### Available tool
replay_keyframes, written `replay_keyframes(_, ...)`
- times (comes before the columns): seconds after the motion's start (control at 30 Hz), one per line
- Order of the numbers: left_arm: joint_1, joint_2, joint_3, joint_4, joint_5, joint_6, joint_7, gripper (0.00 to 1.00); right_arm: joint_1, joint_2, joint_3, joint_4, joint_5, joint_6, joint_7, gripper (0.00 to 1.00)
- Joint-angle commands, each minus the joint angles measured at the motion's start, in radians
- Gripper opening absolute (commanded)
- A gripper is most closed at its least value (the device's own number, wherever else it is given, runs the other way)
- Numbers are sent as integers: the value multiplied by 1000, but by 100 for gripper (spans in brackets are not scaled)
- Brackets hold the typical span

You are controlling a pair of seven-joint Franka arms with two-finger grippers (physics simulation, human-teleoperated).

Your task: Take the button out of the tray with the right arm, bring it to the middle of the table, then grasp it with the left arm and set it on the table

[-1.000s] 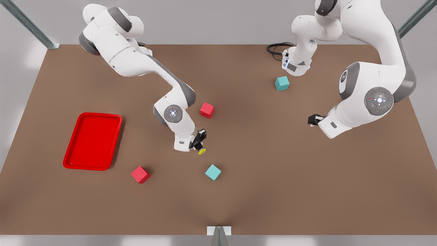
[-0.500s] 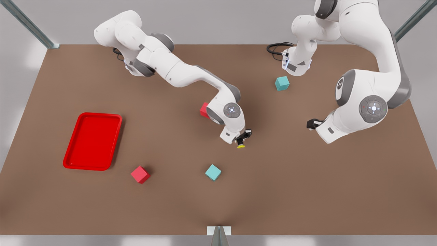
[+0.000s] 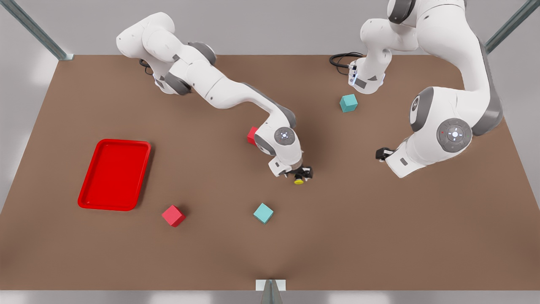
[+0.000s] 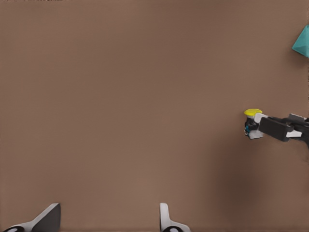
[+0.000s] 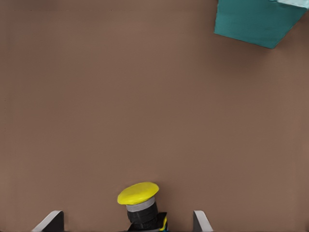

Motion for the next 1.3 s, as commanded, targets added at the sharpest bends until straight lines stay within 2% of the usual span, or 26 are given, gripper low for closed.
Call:
replay_keyframes(0.0, -84, 39, -2, 4, 9, 21, -369, 100, -56, -132, 4, -36, 0, -113, 69, 100)
replay_keyframes(0.07, -227, 146, -4, 4, -130, 188, -822, 100, -253, -310, 41, -36, 33, -447, -478, 100)
replay_keyframes(0.1, -265, 194, -4, 4, -133, 248, -872, 100, -429, -368, 118, -36, 34, -576, -744, 100)
replay_keyframes(0.13, -301, 249, -2, 1, -127, 356, -905, 100, -561, -564, 109, -236, 34, -584, -1024, 100)
replay_keyframes(0.17, -307, 289, -4, -2, -124, 444, -894, 100, -665, -783, 100, -500, 40, -537, -1119, 100)
replay_keyframes(0.2, -311, 301, -5, -39, -123, 525, -890, 100, -676, -942, 29, -669, 56, -507, -1172, 100)
replay_keyframes(0.23, -316, 300, -7, -133, -123, 668, -902, 100, -719, -979, 24, -689, 128, -601, -1158, 100)
replay_keyframes(0.43, -357, 323, -4, -309, -124, 952, -1046, 100, -831, -872, 18, -576, 143, -595, -1152, 100)
replay_keyframes(0.5, -364, 314, -4, -354, -66, 1012, -1028, 100, -793, -865, 24, -574, 166, -595, -1144, 100)
replay_keyframes(0.83, -400, 300, -17, -453, 42, 1052, -926, 100, -782, -861, 24, -573, 158, -593, -1150, 100)
replay_keyframes(1.27, -394, 340, -17, -453, 49, 1064, -817, 100, -788, -847, 21, -565, 158, -586, -1156, 100)
